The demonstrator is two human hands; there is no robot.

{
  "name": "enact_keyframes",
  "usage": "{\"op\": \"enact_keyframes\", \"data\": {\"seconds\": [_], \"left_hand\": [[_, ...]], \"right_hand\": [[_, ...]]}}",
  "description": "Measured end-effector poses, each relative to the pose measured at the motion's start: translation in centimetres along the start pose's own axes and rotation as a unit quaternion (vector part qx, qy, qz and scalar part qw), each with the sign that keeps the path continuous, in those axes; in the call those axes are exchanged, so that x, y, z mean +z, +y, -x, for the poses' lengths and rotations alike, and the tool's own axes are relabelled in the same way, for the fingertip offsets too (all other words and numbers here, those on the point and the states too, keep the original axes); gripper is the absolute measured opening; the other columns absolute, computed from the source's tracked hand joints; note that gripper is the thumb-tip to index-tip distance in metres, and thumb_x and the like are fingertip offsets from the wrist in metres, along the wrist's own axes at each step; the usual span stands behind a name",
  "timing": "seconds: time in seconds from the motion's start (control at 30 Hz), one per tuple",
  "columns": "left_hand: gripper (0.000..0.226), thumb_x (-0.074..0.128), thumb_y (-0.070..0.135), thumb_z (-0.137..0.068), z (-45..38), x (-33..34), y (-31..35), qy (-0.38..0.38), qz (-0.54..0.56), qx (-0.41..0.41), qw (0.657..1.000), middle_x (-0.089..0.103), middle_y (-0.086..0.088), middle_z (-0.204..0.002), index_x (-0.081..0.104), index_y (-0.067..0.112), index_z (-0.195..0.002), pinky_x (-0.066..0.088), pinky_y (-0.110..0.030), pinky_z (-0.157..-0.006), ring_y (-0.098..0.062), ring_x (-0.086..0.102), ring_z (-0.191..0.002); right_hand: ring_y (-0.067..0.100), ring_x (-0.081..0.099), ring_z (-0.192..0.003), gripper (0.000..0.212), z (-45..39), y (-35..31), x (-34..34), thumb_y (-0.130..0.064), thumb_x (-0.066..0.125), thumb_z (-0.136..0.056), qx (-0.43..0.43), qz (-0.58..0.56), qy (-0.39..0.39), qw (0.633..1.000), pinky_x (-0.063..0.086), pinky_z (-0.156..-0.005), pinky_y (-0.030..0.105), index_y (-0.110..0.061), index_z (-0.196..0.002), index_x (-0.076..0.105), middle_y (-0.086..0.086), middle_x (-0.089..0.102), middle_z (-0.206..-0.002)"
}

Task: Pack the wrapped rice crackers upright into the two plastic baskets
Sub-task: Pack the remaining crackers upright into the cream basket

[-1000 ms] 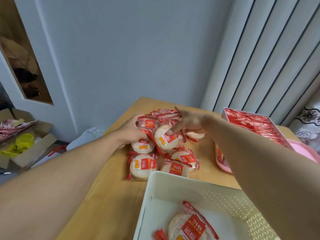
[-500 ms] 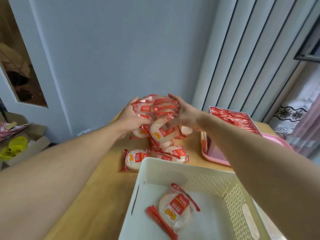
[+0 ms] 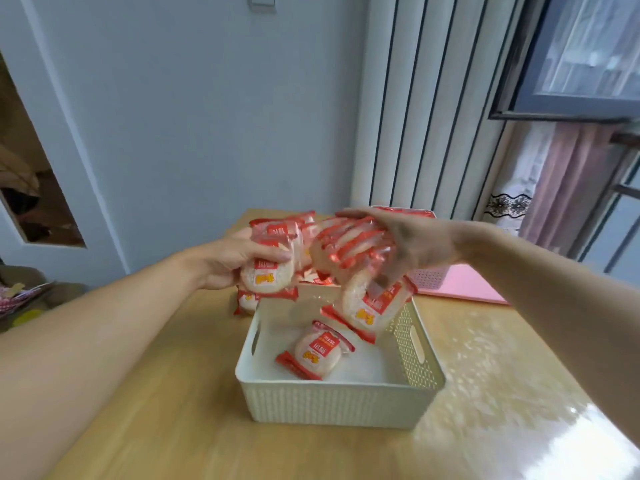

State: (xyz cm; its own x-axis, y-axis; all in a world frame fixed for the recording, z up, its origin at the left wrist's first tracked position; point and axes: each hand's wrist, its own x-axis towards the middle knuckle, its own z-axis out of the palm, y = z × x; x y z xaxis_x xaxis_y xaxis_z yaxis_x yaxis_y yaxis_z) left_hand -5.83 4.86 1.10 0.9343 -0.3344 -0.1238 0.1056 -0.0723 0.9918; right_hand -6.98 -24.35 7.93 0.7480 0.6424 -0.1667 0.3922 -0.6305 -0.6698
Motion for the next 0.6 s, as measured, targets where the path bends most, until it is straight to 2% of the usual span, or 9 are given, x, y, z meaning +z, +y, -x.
{"op": "enact_keyframes", "data": {"seconds": [0.07, 0.1, 0.17, 0.23, 0.3, 0.4, 0.47, 0.53, 0.6], "left_hand": [[0.043, 0.086, -0.002, -0.066, 0.7, 1.1, -0.6, -0.012, -0.086, -0.008, 0.996, 0.075, -0.005, -0.086, 0.069, 0.013, -0.102, 0.062, -0.031, -0.067, -0.020, 0.073, -0.078], [0.042, 0.080, -0.010, -0.071, 1.1, 1.6, -0.7, -0.002, -0.126, -0.005, 0.992, 0.076, -0.004, -0.087, 0.068, 0.014, -0.103, 0.062, -0.031, -0.070, -0.021, 0.072, -0.080], [0.059, 0.082, -0.011, -0.070, 1.5, 2.6, -0.4, 0.011, -0.204, 0.003, 0.979, 0.075, -0.003, -0.097, 0.062, 0.021, -0.116, 0.061, -0.031, -0.078, -0.020, 0.071, -0.089], [0.069, 0.090, 0.005, -0.068, 1.9, 3.3, 0.0, -0.008, -0.313, -0.009, 0.950, 0.073, 0.004, -0.104, 0.056, 0.029, -0.122, 0.058, -0.025, -0.080, -0.013, 0.070, -0.097], [0.053, 0.094, 0.029, -0.066, 1.9, 3.5, -0.1, -0.060, -0.395, -0.062, 0.914, 0.076, 0.012, -0.097, 0.065, 0.026, -0.111, 0.055, -0.021, -0.078, -0.010, 0.071, -0.095], [0.082, 0.083, 0.078, -0.053, 1.9, 3.2, -0.8, -0.077, -0.440, -0.112, 0.888, 0.076, 0.014, -0.110, 0.067, 0.030, -0.118, 0.055, -0.032, -0.096, -0.010, 0.071, -0.105], [0.087, 0.070, 0.087, -0.057, 2.0, 3.5, -1.4, -0.091, -0.408, -0.108, 0.902, 0.073, 0.011, -0.117, 0.067, 0.031, -0.123, 0.053, -0.034, -0.100, -0.011, 0.071, -0.108], [0.075, 0.063, 0.082, -0.069, 2.2, 4.4, -1.8, -0.077, -0.401, -0.096, 0.908, 0.059, 0.016, -0.123, 0.063, 0.037, -0.129, 0.052, -0.027, -0.097, -0.009, 0.066, -0.111], [0.069, 0.062, 0.080, -0.073, 2.2, 5.0, -2.0, -0.052, -0.409, -0.100, 0.906, 0.055, 0.016, -0.121, 0.062, 0.038, -0.128, 0.053, -0.024, -0.093, -0.005, 0.064, -0.106]], "right_hand": [[-0.017, 0.061, -0.097, 0.115, 0.4, 0.7, 2.6, -0.001, 0.090, -0.065, 0.005, 0.054, -0.001, 0.999, 0.046, -0.084, 0.003, -0.036, -0.150, 0.022, -0.020, 0.061, -0.114], [-0.020, 0.059, -0.096, 0.113, 0.7, 1.2, 4.2, -0.003, 0.090, -0.068, 0.018, 0.088, -0.009, 0.996, 0.040, -0.083, -0.001, -0.036, -0.149, 0.019, -0.022, 0.059, -0.114], [-0.008, 0.054, -0.120, 0.118, 0.9, 2.3, 7.0, -0.018, 0.091, -0.071, 0.050, 0.174, -0.058, 0.982, 0.034, -0.092, 0.006, -0.036, -0.156, 0.011, -0.013, 0.055, -0.135], [0.010, 0.042, -0.139, 0.125, 1.2, 3.4, 8.1, -0.039, 0.092, -0.068, 0.067, 0.260, -0.088, 0.959, 0.032, -0.108, 0.021, -0.035, -0.160, 0.008, -0.009, 0.042, -0.154], [0.014, 0.038, -0.143, 0.123, 1.8, 3.5, 7.1, -0.049, 0.090, -0.066, 0.080, 0.264, -0.091, 0.957, 0.030, -0.117, 0.033, -0.037, -0.159, 0.012, -0.009, 0.038, -0.157], [0.016, 0.040, -0.142, 0.102, 3.2, 2.2, 4.5, -0.074, 0.069, -0.069, 0.093, 0.223, -0.038, 0.970, 0.034, -0.115, 0.038, -0.043, -0.155, 0.025, -0.010, 0.040, -0.156], [0.018, 0.052, -0.130, 0.081, 3.6, 2.4, 3.6, -0.083, 0.045, -0.078, 0.096, 0.217, 0.010, 0.971, 0.043, -0.109, 0.040, -0.040, -0.147, 0.044, -0.008, 0.054, -0.145], [0.020, 0.058, -0.120, 0.052, 3.1, 3.5, 3.8, -0.062, 0.040, -0.098, 0.123, 0.227, 0.044, 0.965, 0.047, -0.102, 0.038, -0.032, -0.136, 0.058, -0.004, 0.062, -0.134], [0.021, 0.060, -0.119, 0.031, 2.1, 4.8, 4.6, -0.028, 0.053, -0.103, 0.138, 0.268, 0.075, 0.951, 0.051, -0.098, 0.037, -0.031, -0.133, 0.062, -0.003, 0.063, -0.135]]}}
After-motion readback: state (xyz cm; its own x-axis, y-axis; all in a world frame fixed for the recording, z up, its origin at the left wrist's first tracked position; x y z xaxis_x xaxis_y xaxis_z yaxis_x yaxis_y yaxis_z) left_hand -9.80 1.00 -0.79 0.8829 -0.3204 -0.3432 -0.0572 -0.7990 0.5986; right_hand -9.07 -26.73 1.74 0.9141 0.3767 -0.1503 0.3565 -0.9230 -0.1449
